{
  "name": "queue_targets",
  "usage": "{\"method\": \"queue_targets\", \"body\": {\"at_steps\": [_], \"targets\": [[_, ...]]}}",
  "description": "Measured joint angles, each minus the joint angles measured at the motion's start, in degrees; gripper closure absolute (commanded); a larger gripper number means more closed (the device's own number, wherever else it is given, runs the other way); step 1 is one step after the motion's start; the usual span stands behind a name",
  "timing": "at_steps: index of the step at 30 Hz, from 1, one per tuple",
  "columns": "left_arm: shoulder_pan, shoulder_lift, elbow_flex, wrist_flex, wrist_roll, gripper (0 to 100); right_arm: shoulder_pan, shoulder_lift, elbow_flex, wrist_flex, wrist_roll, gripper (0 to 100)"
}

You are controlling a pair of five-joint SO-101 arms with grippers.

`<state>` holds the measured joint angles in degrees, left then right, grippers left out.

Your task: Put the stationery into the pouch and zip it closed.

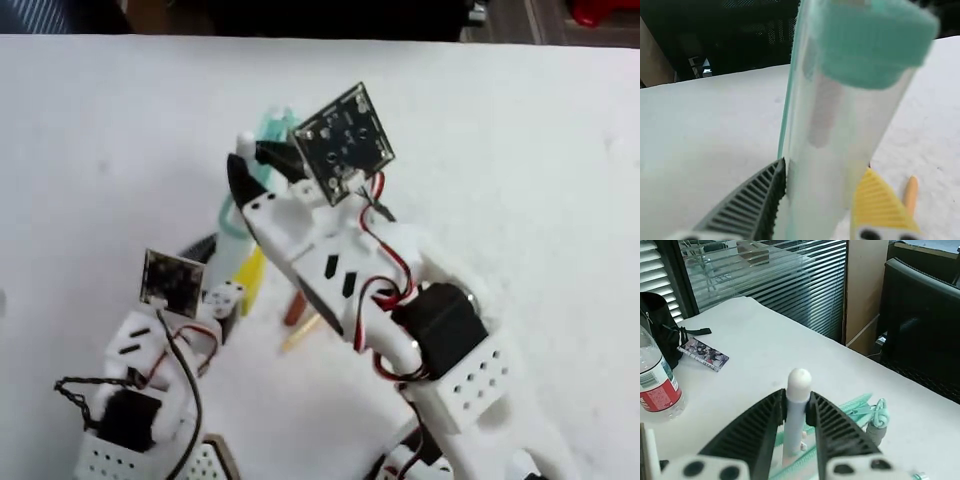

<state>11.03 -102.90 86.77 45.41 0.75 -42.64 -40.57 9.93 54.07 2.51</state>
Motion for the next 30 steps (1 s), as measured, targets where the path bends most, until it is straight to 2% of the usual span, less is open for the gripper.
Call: {"method": "queue_targets", "body": {"at_steps": [5, 22, 30], "targets": [[0.0, 0.0, 0.0, 0.0, 0.0, 79, -0.1, 0.0, 0.0, 0.0, 0.0, 75.2], [0.1, 0.1, 0.0, 1.1, 0.8, 79, -0.1, -0.4, 0.0, 0.0, 0.1, 75.8], [0.0, 0.4, -2.5, 5.2, 1.9, 79, 0.0, -0.4, 0.0, 0.0, 0.2, 75.8]]}}
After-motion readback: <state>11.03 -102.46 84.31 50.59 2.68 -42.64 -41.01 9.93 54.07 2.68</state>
